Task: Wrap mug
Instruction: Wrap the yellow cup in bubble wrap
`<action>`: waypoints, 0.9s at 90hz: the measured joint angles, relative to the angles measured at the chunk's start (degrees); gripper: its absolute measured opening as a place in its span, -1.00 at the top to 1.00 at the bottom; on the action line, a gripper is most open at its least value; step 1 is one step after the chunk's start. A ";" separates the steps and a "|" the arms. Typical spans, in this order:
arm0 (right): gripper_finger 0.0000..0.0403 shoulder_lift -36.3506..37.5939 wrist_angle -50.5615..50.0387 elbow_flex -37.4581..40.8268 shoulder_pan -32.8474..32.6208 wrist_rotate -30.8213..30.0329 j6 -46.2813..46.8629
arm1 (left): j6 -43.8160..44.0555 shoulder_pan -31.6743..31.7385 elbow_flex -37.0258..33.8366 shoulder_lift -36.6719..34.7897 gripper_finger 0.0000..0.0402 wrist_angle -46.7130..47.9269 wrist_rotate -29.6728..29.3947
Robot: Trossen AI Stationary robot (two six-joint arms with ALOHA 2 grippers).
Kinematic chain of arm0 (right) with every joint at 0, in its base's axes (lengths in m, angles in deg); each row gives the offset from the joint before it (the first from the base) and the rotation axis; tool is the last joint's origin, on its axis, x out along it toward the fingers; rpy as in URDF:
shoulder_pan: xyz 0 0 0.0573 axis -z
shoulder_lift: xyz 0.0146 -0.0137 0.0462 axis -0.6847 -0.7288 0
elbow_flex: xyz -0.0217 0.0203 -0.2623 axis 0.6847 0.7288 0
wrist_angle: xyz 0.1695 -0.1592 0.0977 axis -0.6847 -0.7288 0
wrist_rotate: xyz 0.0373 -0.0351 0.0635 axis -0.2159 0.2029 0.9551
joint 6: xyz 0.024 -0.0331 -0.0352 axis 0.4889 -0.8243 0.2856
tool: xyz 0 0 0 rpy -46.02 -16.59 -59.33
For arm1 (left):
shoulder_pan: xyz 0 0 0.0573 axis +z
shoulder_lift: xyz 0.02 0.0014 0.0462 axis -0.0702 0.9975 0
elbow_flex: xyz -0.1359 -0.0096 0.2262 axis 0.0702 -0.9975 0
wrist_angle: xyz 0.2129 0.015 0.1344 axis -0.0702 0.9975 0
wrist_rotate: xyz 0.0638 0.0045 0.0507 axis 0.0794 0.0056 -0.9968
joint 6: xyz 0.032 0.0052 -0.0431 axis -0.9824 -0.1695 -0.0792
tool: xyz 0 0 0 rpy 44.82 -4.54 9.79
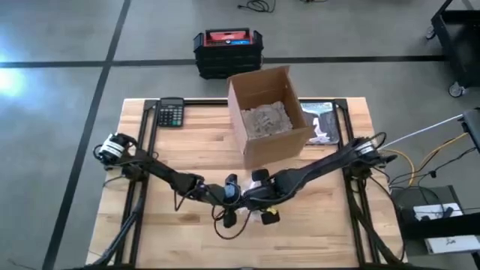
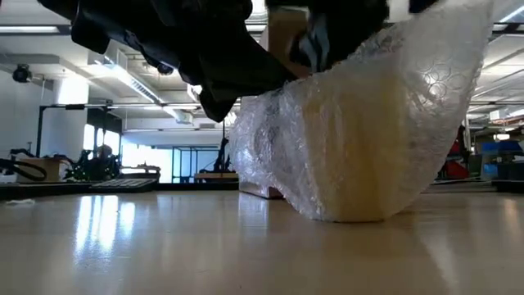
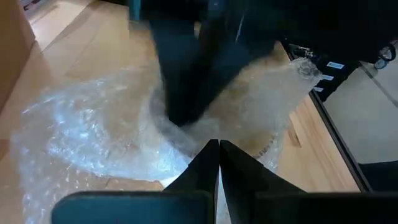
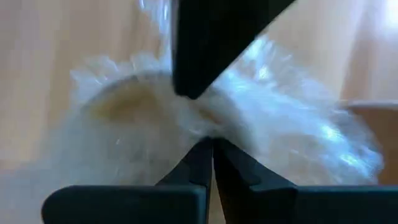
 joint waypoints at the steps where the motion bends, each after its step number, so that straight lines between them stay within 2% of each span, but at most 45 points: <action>1: 0.99 -0.30 0.13 0.09 -0.01 -0.01 0.00 | 0.00 0.00 0.00 0.00 1.00 -0.04 0.00; 13: 0.99 -3.99 1.08 0.13 -0.08 0.35 -0.13 | 0.00 0.04 0.00 0.00 1.00 -0.35 -0.04; 23: 0.99 -4.30 0.56 -0.30 -0.04 1.30 -0.52 | 0.00 0.02 0.02 0.00 1.00 -0.35 0.23; 50: 0.99 2.91 -8.88 -7.53 -0.26 2.15 3.48 | 0.02 -0.02 0.00 0.00 1.00 -0.09 1.00; 59: 0.99 5.03 -10.82 -9.09 -0.37 5.26 7.54 | 0.00 -0.02 0.00 0.00 1.00 -0.11 1.03; 69: 0.96 7.36 -9.59 -9.46 -0.46 12.63 8.84 | -0.07 -0.02 0.00 0.00 1.00 -0.04 1.03; 81: 0.77 7.70 -5.10 -8.70 -2.61 16.16 10.20 | -0.13 -0.02 0.00 0.00 1.00 0.31 1.03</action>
